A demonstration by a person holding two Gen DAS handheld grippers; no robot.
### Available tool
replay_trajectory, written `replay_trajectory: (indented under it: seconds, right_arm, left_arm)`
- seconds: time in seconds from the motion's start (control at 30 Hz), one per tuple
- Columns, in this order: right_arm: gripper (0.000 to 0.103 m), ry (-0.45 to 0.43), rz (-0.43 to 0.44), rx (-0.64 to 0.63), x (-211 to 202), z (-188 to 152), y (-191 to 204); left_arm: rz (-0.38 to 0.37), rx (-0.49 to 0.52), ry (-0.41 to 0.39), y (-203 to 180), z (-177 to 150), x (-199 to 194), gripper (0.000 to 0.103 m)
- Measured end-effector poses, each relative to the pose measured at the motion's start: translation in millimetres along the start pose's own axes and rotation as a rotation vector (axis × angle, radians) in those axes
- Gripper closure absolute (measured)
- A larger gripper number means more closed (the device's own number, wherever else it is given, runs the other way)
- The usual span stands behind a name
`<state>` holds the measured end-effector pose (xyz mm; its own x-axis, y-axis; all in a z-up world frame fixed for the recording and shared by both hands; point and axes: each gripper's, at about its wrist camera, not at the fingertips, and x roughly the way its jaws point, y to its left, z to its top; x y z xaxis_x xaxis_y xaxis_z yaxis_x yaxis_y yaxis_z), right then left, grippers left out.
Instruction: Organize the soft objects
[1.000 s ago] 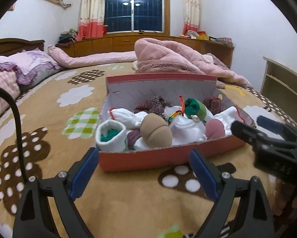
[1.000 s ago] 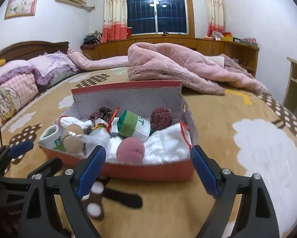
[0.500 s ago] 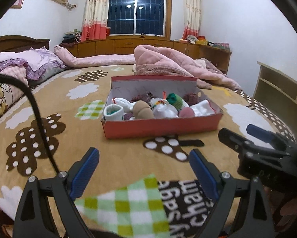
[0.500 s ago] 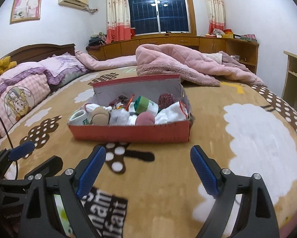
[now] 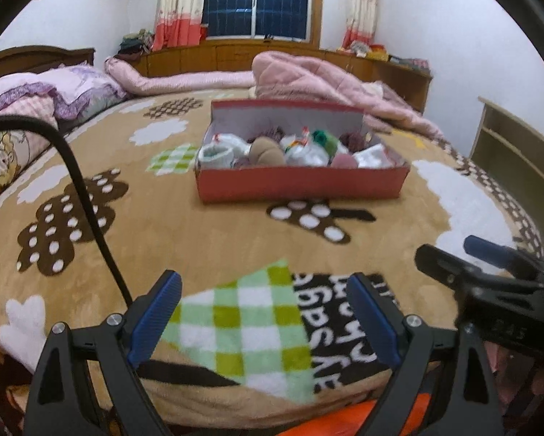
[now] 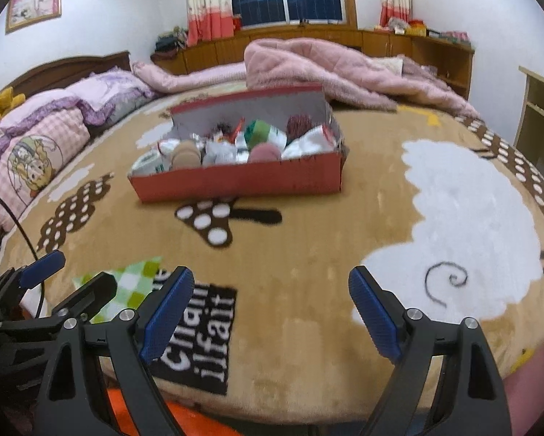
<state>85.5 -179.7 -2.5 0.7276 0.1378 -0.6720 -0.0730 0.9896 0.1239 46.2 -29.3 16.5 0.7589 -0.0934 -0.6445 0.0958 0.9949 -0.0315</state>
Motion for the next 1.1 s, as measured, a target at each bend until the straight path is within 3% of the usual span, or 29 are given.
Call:
replay_trajectory:
  seconds: [0.1,0.33,0.53,0.7,0.8,0.9,1.0,1.1]
  right_arm:
    - [0.014,0.072,-0.054,-0.026,10,-3,2]
    - [0.015,0.103,-0.094,-0.029,25,-3,1]
    - [0.015,0.04,-0.031,-0.005,27,3,1]
    - [0.015,-0.056,-0.068,0.011,26,12,-2]
    - [0.015,-0.097,-0.144,0.044,33,13,-9]
    - [0.015,-0.056,-0.129,0.066,49,20,-13]
    - [0.015,-0.03,-0.127,0.067,59,23,-14]
    - [0.015,-0.02,-0.134,0.065,61,22,-14]
  left_arm:
    - [0.03,0.017,0.035,-3,-5,11,0.008]
    - [0.054,0.038,0.084,-4,-10,34,0.008]
    - [0.035,0.039,0.114,-4,-8,47,0.008]
    - [0.013,0.07,0.044,-13,5,51,0.008]
    - [0.003,0.05,0.007,-10,13,51,0.008]
    - [-0.002,0.032,0.003,-4,20,57,0.008]
    - [0.056,0.029,0.003,4,25,66,0.008]
    - [0.034,-0.06,0.061,22,25,77,0.008]
